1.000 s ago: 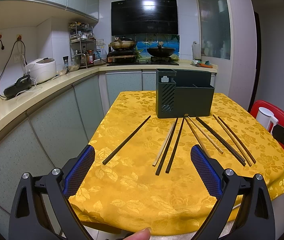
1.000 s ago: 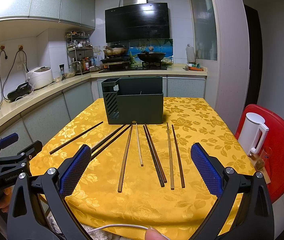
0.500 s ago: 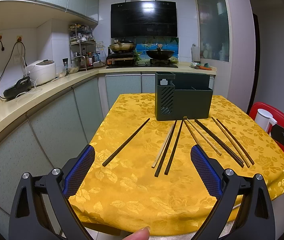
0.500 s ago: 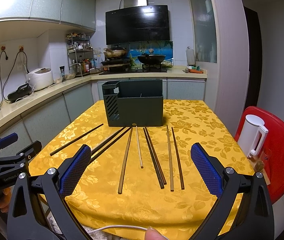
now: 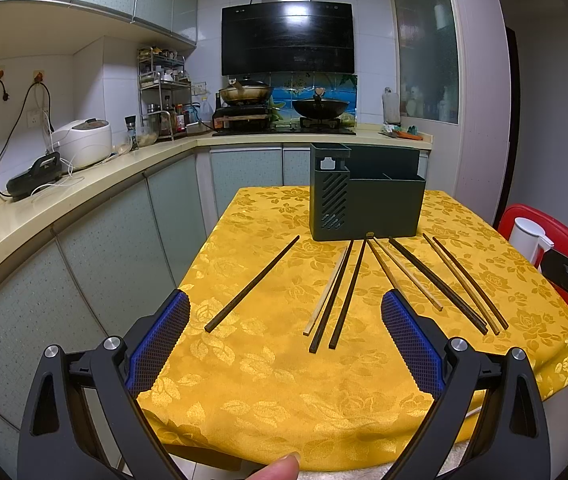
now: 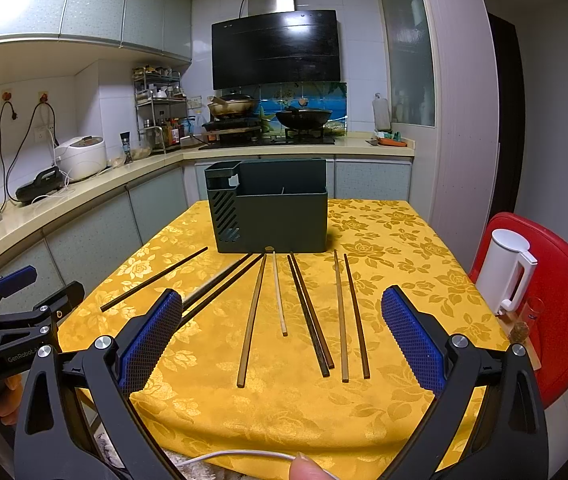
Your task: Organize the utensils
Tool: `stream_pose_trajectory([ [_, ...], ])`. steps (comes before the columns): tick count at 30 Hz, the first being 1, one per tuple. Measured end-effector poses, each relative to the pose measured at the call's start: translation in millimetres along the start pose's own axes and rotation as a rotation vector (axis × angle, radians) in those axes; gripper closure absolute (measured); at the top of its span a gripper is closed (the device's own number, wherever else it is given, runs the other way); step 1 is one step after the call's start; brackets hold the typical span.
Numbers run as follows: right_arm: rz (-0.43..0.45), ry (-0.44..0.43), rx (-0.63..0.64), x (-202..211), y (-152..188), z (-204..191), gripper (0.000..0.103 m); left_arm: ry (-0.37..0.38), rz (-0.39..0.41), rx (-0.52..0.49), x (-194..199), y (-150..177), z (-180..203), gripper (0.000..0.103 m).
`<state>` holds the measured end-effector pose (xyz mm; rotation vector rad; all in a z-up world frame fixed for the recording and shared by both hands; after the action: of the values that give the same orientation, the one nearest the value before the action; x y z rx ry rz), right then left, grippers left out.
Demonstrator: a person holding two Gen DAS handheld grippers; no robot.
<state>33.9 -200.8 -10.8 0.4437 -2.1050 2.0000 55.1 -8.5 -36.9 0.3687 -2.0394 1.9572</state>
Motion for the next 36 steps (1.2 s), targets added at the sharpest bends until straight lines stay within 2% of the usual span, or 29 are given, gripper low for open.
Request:
stream_pose_trajectory([
  [36, -0.007, 0.005, 0.002, -4.8, 1.8, 2.9, 0.006, 0.001, -0.027, 0.011, -4.2, 3.8, 0.3, 0.01],
])
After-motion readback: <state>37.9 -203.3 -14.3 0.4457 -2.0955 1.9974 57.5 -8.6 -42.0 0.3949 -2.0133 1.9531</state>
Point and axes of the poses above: each gripper's, at about its wrist camera, not at the fingertips, and x roughly against the way its jaws point, z to its right, y to its underside, the point moved 7 cm from there along -x, roughly the way its jaws point, and after that the axes turned 4 degrees about z, right-handed, at the moved point
